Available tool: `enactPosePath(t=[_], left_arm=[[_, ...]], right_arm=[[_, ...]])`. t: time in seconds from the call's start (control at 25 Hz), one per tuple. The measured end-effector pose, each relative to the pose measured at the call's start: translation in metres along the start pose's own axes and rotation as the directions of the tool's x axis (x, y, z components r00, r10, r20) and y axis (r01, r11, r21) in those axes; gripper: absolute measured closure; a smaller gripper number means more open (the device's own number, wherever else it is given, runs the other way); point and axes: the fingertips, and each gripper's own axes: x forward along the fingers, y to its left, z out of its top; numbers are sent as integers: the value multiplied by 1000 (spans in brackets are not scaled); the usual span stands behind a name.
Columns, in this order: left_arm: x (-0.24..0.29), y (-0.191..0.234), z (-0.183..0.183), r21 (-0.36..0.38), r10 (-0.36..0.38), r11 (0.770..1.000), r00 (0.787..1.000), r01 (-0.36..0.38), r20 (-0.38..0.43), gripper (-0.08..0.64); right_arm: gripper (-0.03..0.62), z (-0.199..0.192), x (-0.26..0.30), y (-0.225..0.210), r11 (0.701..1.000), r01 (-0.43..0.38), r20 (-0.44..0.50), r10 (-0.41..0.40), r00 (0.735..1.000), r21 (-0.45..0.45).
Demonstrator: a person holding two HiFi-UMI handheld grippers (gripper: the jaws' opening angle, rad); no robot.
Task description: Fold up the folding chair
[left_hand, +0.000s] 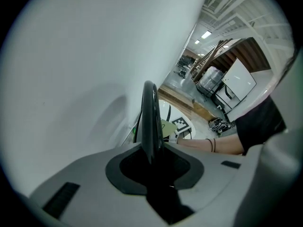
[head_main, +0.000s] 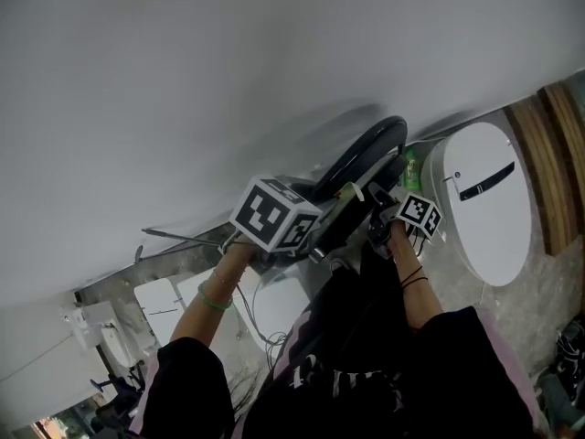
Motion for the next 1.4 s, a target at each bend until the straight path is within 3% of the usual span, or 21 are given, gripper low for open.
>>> enactPosePath(t=[0.6,0.76,1.28,1.4], left_arm=[[15,53,61,40,23,999,999,-22,-28,476],[12,57,68,11,6,1000,1000,-7,8,476],[10,55,66,-5,-33,999,999,33,21,476],[11,60,65,-8,7,1000,999,-7,40,450]], right_arm=[[522,59,45,14,999,-19,56,17,998,36],[523,62,47,21,998,-50,40,49,998,29],[503,57,42,21,996,11,-6,-11,1000,-89],[472,54,36,16,992,44,-17,-47,999,-116]])
